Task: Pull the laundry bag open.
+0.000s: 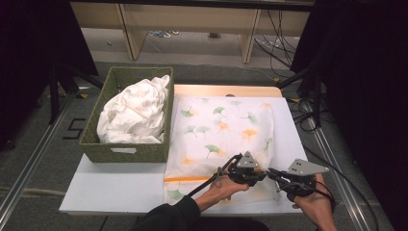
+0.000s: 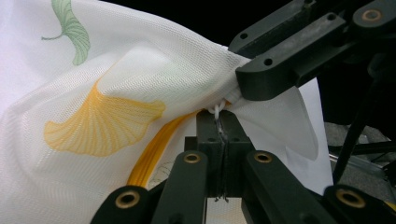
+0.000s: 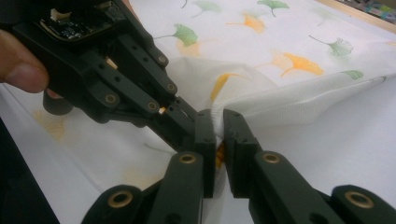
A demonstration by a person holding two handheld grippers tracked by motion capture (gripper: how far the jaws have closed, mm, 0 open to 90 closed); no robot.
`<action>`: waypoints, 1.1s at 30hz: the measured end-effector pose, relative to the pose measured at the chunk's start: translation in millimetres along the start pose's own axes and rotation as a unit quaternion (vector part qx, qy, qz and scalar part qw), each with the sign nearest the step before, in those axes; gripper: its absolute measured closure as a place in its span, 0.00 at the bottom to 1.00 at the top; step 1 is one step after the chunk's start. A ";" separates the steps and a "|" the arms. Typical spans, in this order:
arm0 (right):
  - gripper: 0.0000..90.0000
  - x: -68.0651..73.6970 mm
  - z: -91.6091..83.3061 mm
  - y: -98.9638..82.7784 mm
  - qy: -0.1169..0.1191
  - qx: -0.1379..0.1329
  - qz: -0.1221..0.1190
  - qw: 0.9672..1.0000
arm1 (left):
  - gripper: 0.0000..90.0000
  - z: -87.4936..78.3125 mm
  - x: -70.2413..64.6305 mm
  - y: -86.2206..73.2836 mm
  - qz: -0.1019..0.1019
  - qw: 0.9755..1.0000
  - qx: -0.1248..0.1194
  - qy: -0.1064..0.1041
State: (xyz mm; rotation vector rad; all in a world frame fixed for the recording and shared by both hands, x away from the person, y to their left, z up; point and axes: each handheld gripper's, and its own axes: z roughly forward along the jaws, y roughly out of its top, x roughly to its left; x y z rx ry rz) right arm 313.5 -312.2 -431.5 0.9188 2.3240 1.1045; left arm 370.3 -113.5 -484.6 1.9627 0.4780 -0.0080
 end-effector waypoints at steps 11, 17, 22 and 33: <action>0.95 -1.3 -0.3 -0.5 -0.003 0.001 -0.005 1.000 | 0.99 2.2 1.2 2.2 -0.007 1.000 0.004 0.001; 0.96 -1.1 -2.7 -0.1 -0.022 0.006 -0.010 1.000 | 0.99 2.6 2.3 5.0 0.000 1.000 0.016 0.001; 0.96 -4.0 -5.2 -2.3 -0.040 0.018 -0.015 0.999 | 0.99 4.4 6.7 -0.3 0.009 0.999 0.040 0.025; 0.96 -12.8 -8.0 -9.1 -0.051 0.028 -0.004 0.998 | 0.99 0.3 9.1 -1.8 0.009 0.998 0.056 0.039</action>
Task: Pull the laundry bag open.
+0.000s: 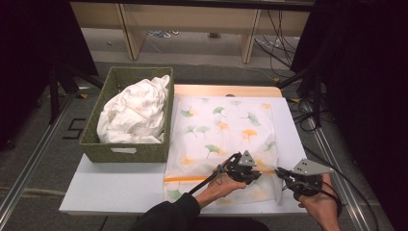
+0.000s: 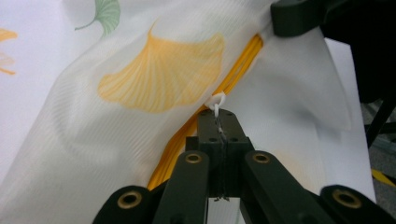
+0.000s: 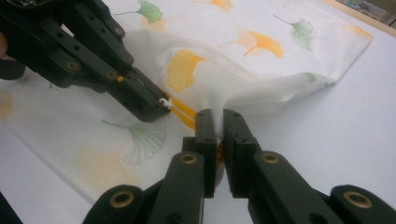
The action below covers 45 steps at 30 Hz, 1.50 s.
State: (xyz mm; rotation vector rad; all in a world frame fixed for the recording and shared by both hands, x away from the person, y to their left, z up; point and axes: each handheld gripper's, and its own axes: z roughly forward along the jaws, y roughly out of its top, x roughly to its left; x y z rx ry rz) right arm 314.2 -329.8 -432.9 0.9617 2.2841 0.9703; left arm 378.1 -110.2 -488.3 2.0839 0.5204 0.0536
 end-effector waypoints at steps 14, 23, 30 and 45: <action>0.96 -13.8 1.0 -14.0 -0.015 0.014 0.013 1.000 | 0.99 -22.7 7.2 -10.0 0.011 1.000 0.012 0.015; 0.96 -16.3 3.8 -20.9 -0.023 0.025 0.035 0.999 | 0.99 -45.3 14.2 -18.2 0.022 0.999 0.012 0.036; 0.96 -18.9 6.8 -25.0 -0.025 0.031 0.040 0.998 | 0.99 -52.7 14.9 -24.9 0.029 0.999 0.022 0.040; 0.96 -26.8 8.2 -32.2 -0.032 0.035 0.042 0.998 | 0.99 -75.0 26.3 -35.8 0.024 0.998 0.022 0.050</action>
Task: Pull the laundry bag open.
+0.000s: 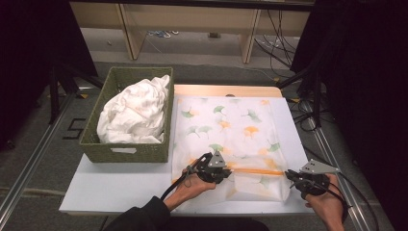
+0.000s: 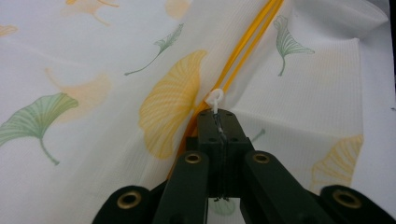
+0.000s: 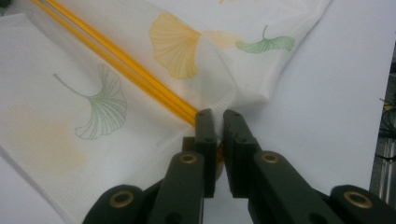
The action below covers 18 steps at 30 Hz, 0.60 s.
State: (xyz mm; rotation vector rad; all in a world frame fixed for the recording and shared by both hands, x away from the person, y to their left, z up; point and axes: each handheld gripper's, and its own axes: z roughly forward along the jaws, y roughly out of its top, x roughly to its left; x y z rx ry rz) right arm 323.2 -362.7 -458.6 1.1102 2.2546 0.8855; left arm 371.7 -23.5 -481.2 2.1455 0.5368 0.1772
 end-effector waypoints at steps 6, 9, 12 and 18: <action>0.96 -1.8 0.8 -1.2 0.000 0.001 -0.004 1.000 | 0.99 -10.8 3.8 -6.9 -0.006 1.000 0.004 0.011; 0.96 -2.8 1.4 -1.5 0.001 0.001 -0.009 1.000 | 0.99 -13.3 5.6 -8.8 -0.004 1.000 0.009 0.010; 0.96 -3.8 1.1 -2.4 0.000 0.003 -0.003 1.000 | 0.99 -17.0 6.0 -11.8 -0.007 1.000 0.009 0.014; 0.96 -6.1 1.1 -5.3 -0.007 0.005 0.014 1.000 | 0.99 -24.1 7.3 -17.6 -0.015 1.000 0.007 0.013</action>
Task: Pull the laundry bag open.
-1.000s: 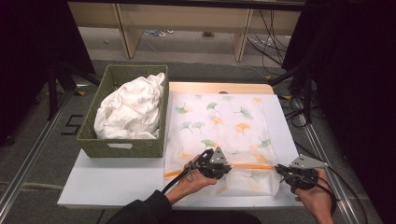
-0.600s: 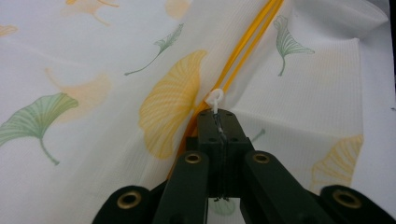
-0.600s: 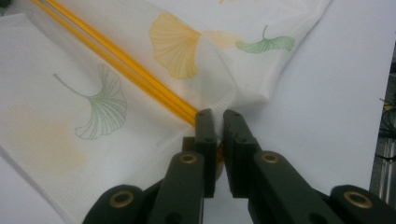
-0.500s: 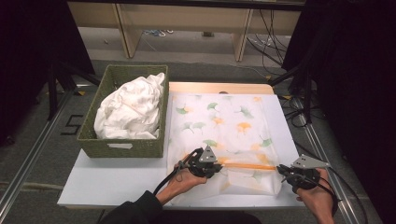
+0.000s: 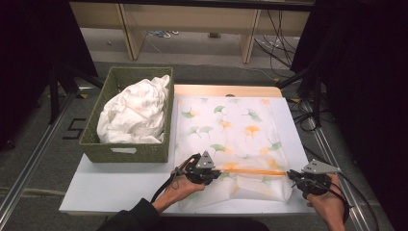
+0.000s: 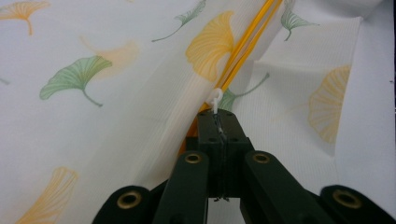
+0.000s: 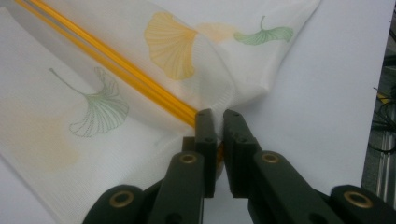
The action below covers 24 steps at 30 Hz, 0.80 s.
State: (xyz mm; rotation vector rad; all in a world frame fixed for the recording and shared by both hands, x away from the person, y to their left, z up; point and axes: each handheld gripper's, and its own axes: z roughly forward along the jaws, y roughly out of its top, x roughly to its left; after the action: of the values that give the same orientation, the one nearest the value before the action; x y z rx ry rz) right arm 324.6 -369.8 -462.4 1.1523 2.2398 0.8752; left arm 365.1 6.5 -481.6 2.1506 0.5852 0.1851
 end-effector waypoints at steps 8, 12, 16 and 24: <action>0.96 -3.3 0.1 -2.0 -0.006 0.001 -0.002 1.000 | 0.99 -10.4 2.3 -6.8 -0.003 1.000 0.003 0.003; 0.96 -6.6 0.0 -3.4 -0.009 0.002 -0.006 1.000 | 0.99 -17.0 5.8 -12.2 -0.007 1.000 0.006 0.009; 0.96 -5.1 0.5 -4.3 -0.007 0.005 0.004 1.000 | 0.99 -21.2 6.7 -14.8 -0.011 1.000 0.003 0.012; 0.96 -9.0 1.2 -5.4 -0.008 0.005 -0.008 1.000 | 0.99 -28.2 9.6 -20.4 -0.009 1.000 0.006 0.015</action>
State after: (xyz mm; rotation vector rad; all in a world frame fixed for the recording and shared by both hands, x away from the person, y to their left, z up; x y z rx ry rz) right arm 327.4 -379.3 -466.0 1.1404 2.2399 0.8476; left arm 357.2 41.7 -481.3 2.1565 0.6254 0.2054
